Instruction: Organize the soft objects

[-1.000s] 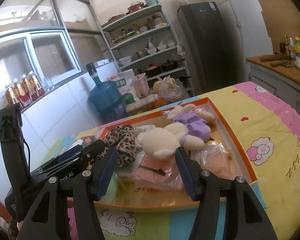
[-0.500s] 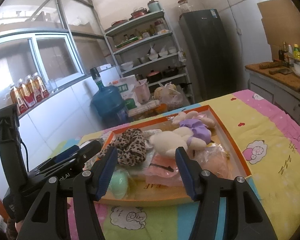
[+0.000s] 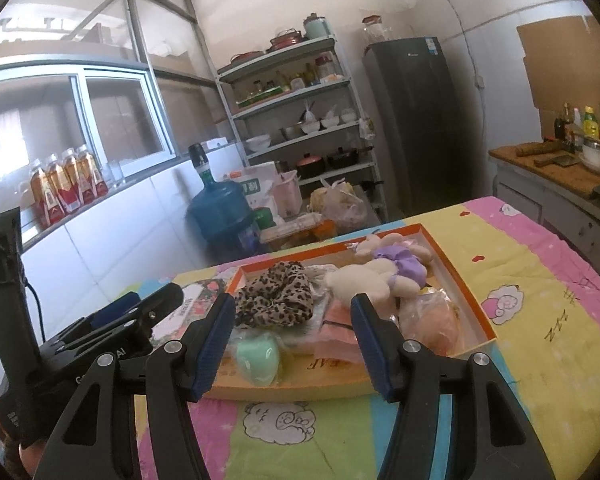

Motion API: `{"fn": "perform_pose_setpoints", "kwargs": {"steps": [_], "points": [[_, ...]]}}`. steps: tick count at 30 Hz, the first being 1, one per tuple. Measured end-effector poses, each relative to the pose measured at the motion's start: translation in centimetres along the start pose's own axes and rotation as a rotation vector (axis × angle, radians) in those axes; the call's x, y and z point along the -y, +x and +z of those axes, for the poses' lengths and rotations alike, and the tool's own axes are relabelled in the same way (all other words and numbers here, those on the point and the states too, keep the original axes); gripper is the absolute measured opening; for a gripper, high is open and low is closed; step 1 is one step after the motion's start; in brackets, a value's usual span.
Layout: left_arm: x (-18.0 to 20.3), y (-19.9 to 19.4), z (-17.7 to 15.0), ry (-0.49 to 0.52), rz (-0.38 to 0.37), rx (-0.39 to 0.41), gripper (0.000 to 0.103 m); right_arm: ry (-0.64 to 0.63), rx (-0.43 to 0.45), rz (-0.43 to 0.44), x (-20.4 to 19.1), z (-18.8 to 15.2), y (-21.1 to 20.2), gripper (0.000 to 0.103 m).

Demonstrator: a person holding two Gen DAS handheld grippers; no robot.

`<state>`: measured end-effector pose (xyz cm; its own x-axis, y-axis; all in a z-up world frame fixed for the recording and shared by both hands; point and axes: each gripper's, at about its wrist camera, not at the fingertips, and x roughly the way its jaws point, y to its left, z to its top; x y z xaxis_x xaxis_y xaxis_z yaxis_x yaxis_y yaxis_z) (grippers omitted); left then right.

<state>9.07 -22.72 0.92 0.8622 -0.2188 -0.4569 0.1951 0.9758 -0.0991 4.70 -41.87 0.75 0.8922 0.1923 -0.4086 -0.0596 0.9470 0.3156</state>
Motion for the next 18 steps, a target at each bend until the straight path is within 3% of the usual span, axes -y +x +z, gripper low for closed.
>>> {"fn": "perform_pose_setpoints", "kwargs": {"steps": [18], "points": [[-0.9,-5.6,-0.6,0.032,0.048,0.080,0.072,-0.036,0.052,-0.022,-2.9,-0.9,-3.2,0.062]]}}
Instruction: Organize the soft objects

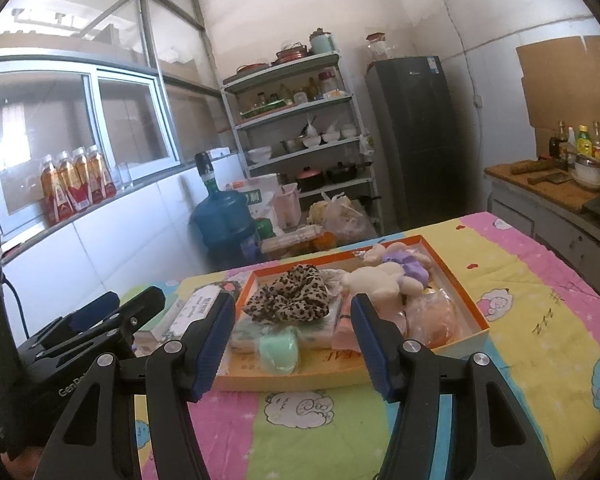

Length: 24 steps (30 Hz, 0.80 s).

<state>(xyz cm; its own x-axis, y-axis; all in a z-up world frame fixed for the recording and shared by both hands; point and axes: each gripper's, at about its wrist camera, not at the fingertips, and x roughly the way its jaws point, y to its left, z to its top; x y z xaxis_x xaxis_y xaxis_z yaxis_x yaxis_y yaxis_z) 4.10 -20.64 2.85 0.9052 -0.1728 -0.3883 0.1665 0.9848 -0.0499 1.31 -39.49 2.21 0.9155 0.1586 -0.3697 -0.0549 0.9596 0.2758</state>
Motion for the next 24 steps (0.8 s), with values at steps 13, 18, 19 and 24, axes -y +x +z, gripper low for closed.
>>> {"fn": "perform_pose_setpoints", "kwargs": {"steps": [13,18,19,24], "points": [[-1.6,-4.4,-0.9,0.017,0.035,0.039,0.072,-0.062,0.061,-0.036,-3.3,-0.9,-2.6,0.067],[-2.7,-6.2,-1.4,0.010,0.052,0.050,0.072,-0.092,0.081,-0.047,-5.1,-1.6,-3.7,0.071],[-3.0,-6.6,-1.5,0.007,0.057,0.053,0.072,-0.093,0.083,-0.050,-5.4,-1.8,-3.9,0.072],[-4.3,-8.6,-2.3,-0.008,0.102,0.073,0.072,-0.107,0.101,-0.077,-7.0,-2.5,-5.1,0.076]]}}
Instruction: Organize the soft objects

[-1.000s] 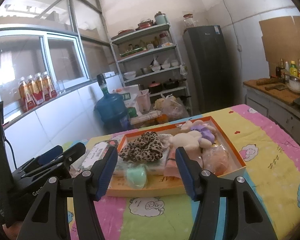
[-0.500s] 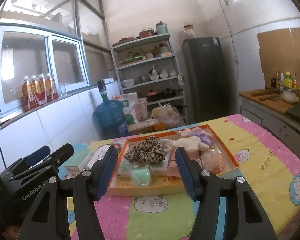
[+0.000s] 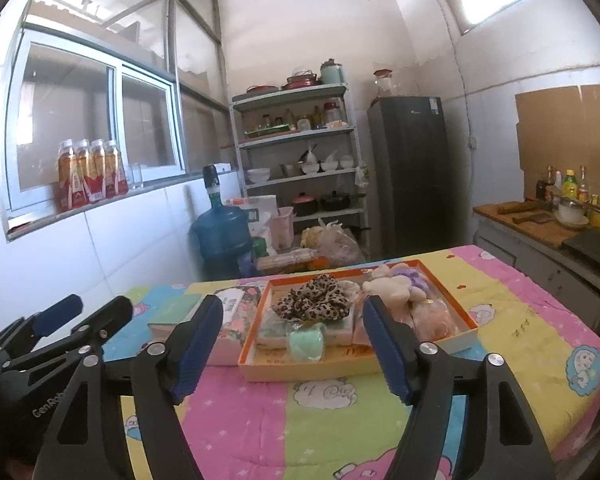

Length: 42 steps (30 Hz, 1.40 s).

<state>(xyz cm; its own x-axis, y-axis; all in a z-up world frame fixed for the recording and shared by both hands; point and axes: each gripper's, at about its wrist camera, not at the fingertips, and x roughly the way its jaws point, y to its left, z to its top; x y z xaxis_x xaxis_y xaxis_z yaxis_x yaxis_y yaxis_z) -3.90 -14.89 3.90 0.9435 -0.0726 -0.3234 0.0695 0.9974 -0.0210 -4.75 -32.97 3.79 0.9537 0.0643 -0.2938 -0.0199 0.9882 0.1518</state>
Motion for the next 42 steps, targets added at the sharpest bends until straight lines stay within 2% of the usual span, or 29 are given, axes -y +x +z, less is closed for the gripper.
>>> {"fn": "perform_pose_setpoints", "kwargs": {"steps": [9,21,25,34,42], "points": [[-2.3,-3.4,-1.5,-0.013,0.071,0.004,0.072,-0.044,0.016,-0.024,-3.4,-1.4,-2.3,0.078],[-3.4,-8.0,-3.2,-0.011,0.060,0.028,0.072,-0.069,0.054,-0.023,-5.5,-3.2,-6.7,0.078],[-3.6,-9.3,-3.7,-0.007,0.068,0.030,0.072,-0.102,0.086,-0.052,-6.4,-3.6,-8.5,0.078],[-4.1,-12.2,-4.4,-0.016,0.056,0.043,0.072,-0.102,0.091,-0.057,-6.7,-5.3,-11.4,0.078],[-4.5,-14.0,-4.9,-0.016,0.053,0.065,0.072,-0.106,0.122,-0.059,-7.2,-5.2,-13.6,0.078]]}}
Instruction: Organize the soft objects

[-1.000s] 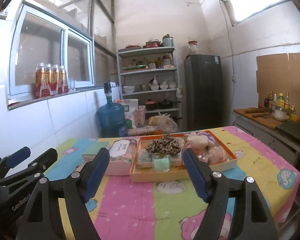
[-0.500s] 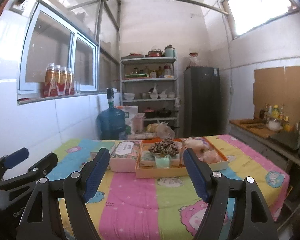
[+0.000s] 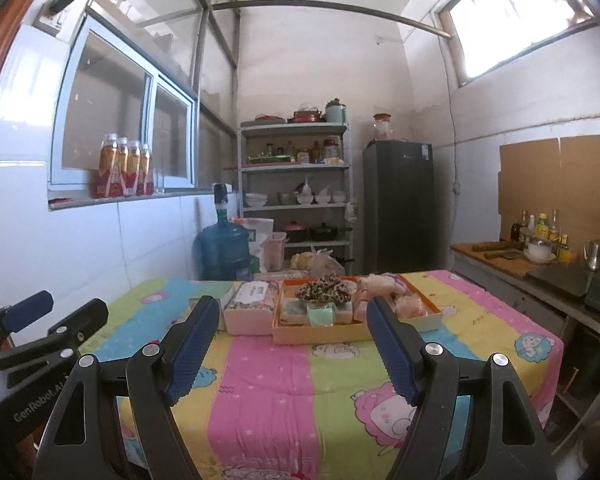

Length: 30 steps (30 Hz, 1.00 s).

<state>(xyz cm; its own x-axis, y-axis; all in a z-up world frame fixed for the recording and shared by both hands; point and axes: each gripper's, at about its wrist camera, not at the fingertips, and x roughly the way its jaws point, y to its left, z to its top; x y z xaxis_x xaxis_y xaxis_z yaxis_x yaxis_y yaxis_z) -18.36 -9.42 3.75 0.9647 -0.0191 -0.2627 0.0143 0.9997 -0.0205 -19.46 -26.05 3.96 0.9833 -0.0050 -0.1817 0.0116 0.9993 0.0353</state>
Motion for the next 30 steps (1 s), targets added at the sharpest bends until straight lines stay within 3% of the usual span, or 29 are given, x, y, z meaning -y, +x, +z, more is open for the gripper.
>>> {"fn": "perform_pose_setpoints", "kwargs": {"steps": [30], "points": [[-0.20,-0.11,-0.10,-0.001,0.002,-0.002,0.072,0.001,-0.009,0.029,-0.58,0.00,0.02,0.078]]}}
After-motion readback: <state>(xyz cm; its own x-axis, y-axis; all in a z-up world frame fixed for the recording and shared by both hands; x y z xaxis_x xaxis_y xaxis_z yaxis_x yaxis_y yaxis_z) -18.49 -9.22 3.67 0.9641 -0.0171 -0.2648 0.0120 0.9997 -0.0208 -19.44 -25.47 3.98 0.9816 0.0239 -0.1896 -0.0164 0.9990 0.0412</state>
